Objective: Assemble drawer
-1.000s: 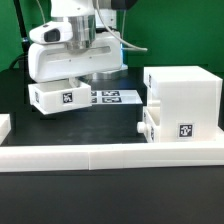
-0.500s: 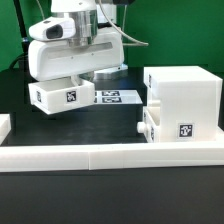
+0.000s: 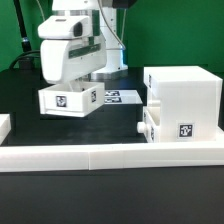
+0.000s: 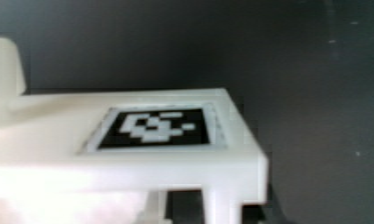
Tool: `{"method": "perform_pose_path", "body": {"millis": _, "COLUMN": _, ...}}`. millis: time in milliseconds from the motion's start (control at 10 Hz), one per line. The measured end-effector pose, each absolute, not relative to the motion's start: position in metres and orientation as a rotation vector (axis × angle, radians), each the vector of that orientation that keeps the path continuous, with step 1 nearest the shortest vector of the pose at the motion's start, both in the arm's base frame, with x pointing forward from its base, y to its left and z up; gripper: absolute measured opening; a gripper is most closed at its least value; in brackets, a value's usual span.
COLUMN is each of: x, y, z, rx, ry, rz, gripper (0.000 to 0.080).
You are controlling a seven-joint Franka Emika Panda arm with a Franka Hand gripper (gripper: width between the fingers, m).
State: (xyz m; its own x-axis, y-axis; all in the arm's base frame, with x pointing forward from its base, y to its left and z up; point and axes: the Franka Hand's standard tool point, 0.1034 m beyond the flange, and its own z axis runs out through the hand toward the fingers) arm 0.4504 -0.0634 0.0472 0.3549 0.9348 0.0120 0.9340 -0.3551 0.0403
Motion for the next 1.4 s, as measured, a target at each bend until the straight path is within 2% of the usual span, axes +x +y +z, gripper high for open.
{"method": "perform_pose_path", "body": {"millis": 100, "x": 0.458, "y": -0.06, "z": 0.051, "rx": 2.485, "ry": 1.852, "rz": 0.05, "gripper": 0.0042}}
{"method": "perform_pose_path", "body": {"millis": 500, "x": 0.457, "y": -0.062, "z": 0.05, "rx": 2.312, "ry": 2.056, "rz": 0.038, "gripper": 0.0042}}
{"method": "perform_pose_path", "body": {"millis": 800, "x": 0.48, "y": -0.049, "z": 0.055, "rx": 2.234, "ry": 2.128, "rz": 0.029, "gripper": 0.0042}}
{"method": "perform_pose_path", "body": {"millis": 1000, "x": 0.498, "y": -0.03, "z": 0.053, "rx": 2.156, "ry": 2.205, "rz": -0.04, "gripper": 0.0042}}
{"method": "perform_pose_path", "body": {"millis": 1400, "x": 0.498, "y": -0.03, "z": 0.051, "rx": 2.157, "ry": 2.208, "rz": -0.043, "gripper": 0.0042}}
